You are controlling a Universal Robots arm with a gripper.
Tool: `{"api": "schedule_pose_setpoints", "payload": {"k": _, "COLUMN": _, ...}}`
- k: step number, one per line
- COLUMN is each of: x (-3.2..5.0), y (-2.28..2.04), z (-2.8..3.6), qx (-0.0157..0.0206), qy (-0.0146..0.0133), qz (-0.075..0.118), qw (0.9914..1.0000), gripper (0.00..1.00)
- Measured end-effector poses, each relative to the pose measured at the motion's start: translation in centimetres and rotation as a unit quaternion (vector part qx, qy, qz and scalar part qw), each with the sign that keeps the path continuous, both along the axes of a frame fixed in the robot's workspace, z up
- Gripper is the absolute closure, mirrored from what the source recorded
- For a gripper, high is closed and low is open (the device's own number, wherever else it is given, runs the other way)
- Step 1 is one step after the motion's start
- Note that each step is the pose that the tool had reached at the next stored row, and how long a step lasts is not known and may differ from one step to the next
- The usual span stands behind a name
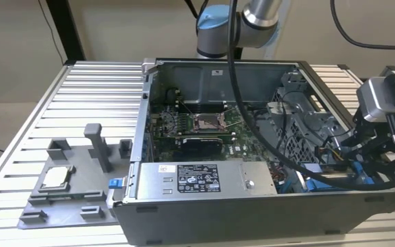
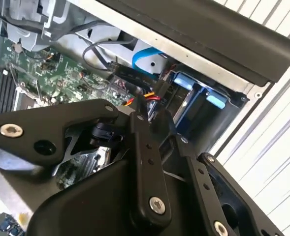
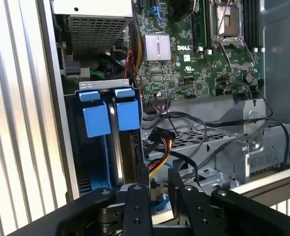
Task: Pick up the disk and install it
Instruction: 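Insert the second disk wire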
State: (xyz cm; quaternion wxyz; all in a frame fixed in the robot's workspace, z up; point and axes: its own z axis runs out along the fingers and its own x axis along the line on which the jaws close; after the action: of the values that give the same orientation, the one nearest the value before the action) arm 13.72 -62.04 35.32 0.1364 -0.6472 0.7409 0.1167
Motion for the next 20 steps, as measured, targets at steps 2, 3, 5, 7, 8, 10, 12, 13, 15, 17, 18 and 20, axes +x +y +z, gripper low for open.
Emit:
{"api": "schedule_pose_setpoints", "payload": {"k": 2, "x": 0.11, "y": -0.01, "z": -0.24, "qx": 0.0001, "qy": 0.0000, "qz": -0.008, "qw": 0.99997, "gripper": 0.00}}
{"api": "schedule_pose_setpoints", "payload": {"k": 3, "x": 0.23, "y": -0.01, "z": -0.34, "qx": 0.0002, "qy": 0.0000, "qz": -0.009, "qw": 0.99996, "gripper": 0.00}}
{"api": "schedule_pose_setpoints", "payload": {"k": 5, "x": 0.60, "y": -0.01, "z": -0.52, "qx": 0.0001, "qy": 0.0000, "qz": -0.012, "qw": 0.99992, "gripper": 0.00}}
{"api": "schedule_pose_setpoints", "payload": {"k": 7, "x": 1.08, "y": -0.02, "z": -0.63, "qx": 0.0000, "qy": 0.0000, "qz": -0.014, "qw": 0.99990, "gripper": 0.00}}
{"api": "schedule_pose_setpoints", "payload": {"k": 8, "x": 1.24, "y": -0.01, "z": -0.67, "qx": 0.0001, "qy": 0.0001, "qz": -0.015, "qw": 0.99989, "gripper": 0.00}}
{"api": "schedule_pose_setpoints", "payload": {"k": 10, "x": 1.46, "y": -0.01, "z": -0.75, "qx": 0.0001, "qy": 0.0002, "qz": -0.016, "qw": 0.99988, "gripper": 0.00}}
{"api": "schedule_pose_setpoints", "payload": {"k": 12, "x": 1.54, "y": -0.01, "z": -0.80, "qx": 0.0003, "qy": 0.0002, "qz": -0.016, "qw": 0.99987, "gripper": 0.00}}
{"api": "schedule_pose_setpoints", "payload": {"k": 13, "x": 1.56, "y": -0.02, "z": -0.82, "qx": 0.0006, "qy": 0.0002, "qz": -0.017, "qw": 0.99986, "gripper": 0.00}}
{"api": "schedule_pose_setpoints", "payload": {"k": 15, "x": 1.59, "y": -0.02, "z": -0.85, "qx": 0.0010, "qy": 0.0002, "qz": -0.018, "qw": 0.99984, "gripper": 0.00}}
{"api": "schedule_pose_setpoints", "payload": {"k": 17, "x": 1.59, "y": -0.02, "z": -0.93, "qx": 0.0019, "qy": 0.0002, "qz": -0.018, "qw": 0.99983, "gripper": 0.00}}
{"api": "schedule_pose_setpoints", "payload": {"k": 18, "x": 1.60, "y": -0.02, "z": -0.98, "qx": 0.0028, "qy": 0.0002, "qz": -0.019, "qw": 0.99982, "gripper": 0.00}}
{"api": "schedule_pose_setpoints", "payload": {"k": 20, "x": 1.60, "y": -0.01, "z": -1.03, "qx": 0.0042, "qy": 0.0003, "qz": -0.019, "qw": 0.99982, "gripper": 0.00}}
